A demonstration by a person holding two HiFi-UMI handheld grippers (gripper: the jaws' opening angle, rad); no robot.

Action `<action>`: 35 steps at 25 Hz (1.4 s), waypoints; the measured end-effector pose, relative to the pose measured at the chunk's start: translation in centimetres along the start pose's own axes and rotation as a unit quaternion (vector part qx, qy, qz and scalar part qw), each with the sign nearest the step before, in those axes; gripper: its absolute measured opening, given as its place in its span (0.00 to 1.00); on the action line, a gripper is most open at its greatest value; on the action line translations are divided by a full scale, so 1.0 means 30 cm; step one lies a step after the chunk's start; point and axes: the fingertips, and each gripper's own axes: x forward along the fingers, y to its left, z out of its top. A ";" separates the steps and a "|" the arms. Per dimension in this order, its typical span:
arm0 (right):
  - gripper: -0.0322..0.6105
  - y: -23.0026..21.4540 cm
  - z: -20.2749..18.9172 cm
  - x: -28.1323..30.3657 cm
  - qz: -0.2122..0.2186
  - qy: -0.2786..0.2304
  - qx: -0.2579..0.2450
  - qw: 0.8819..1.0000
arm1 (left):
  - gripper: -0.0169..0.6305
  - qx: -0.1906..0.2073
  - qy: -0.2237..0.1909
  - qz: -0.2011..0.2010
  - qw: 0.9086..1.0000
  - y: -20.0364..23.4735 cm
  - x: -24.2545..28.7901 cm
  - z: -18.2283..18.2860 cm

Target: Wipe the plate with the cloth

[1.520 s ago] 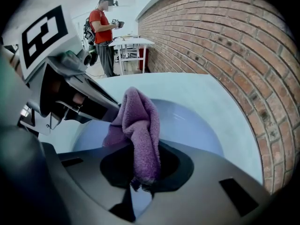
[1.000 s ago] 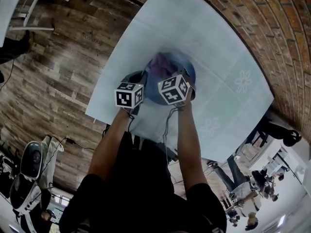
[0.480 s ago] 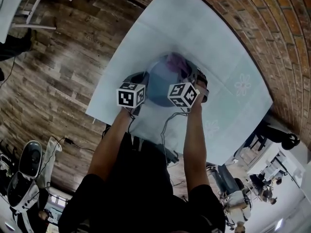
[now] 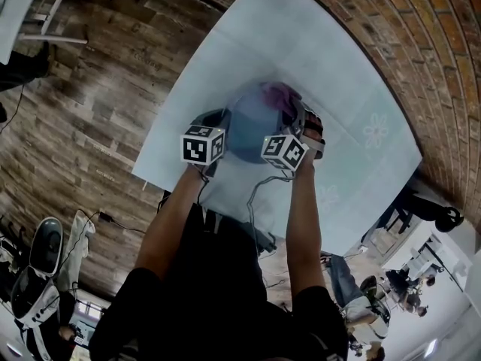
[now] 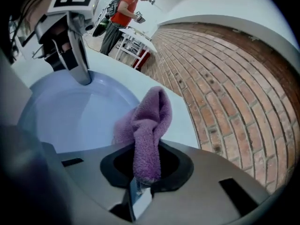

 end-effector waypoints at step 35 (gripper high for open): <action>0.15 0.247 0.064 -0.063 0.111 -0.021 -0.010 0.994 | 0.09 -0.006 0.001 0.000 1.000 0.000 0.000 -0.001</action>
